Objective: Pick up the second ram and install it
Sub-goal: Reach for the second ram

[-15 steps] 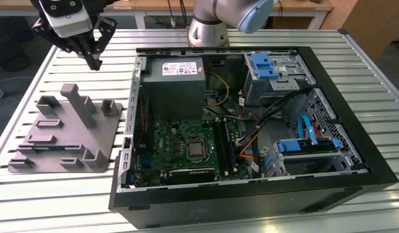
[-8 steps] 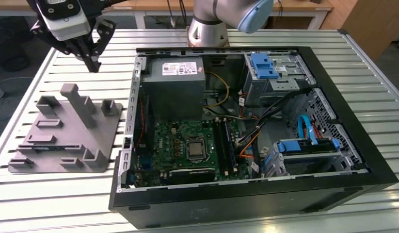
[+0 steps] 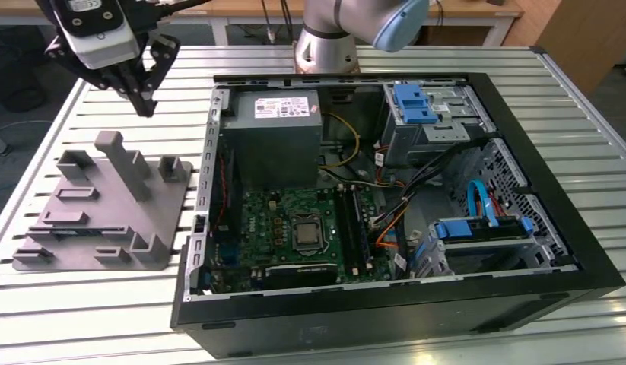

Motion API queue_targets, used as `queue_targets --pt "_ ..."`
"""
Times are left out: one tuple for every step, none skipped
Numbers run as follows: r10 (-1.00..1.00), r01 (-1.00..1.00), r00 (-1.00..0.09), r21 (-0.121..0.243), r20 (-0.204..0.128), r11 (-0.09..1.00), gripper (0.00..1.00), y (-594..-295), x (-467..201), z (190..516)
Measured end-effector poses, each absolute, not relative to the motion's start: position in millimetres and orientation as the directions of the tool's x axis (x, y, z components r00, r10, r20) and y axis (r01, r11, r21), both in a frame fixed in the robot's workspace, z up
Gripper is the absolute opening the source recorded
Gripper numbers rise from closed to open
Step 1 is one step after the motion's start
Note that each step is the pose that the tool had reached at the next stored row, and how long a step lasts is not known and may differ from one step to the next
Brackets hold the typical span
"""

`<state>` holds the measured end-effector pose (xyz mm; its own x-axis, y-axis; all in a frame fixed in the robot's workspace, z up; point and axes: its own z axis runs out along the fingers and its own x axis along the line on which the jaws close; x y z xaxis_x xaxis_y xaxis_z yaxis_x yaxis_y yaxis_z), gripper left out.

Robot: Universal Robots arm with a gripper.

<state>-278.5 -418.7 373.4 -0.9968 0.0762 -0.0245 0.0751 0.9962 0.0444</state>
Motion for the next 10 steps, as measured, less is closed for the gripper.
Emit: queue_targets --pt "0.076 0.075 -0.997 0.044 -0.025 0.996 0.10 -419.1 -278.6 373.1" --pt "0.076 0.075 -0.997 0.045 -0.025 0.996 0.10 -419.5 -278.6 372.9" --pt "0.076 0.075 -0.997 0.044 -0.025 0.996 0.10 -419.8 -278.6 372.6" --pt "0.076 0.075 -0.997 0.044 -0.025 0.996 0.10 -420.2 -278.7 372.4" --pt "0.076 0.075 -0.997 0.044 -0.024 0.996 0.10 -420.5 -278.7 372.2" --pt "0.076 0.075 -0.997 0.044 -0.024 0.996 0.10 -421.0 -278.8 372.1" --pt "0.076 0.075 -0.997 0.044 -0.024 0.996 0.10 -421.5 -278.9 371.9" --pt "0.076 0.075 -0.997 0.044 -0.024 0.996 0.10 -422.0 -279.0 371.6" --pt "0.076 0.075 -0.997 0.044 -0.024 0.996 0.10 -422.4 -279.0 371.2" --pt "0.076 0.075 -0.997 0.045 -0.025 0.996 0.10 -422.6 -279.1 370.9"
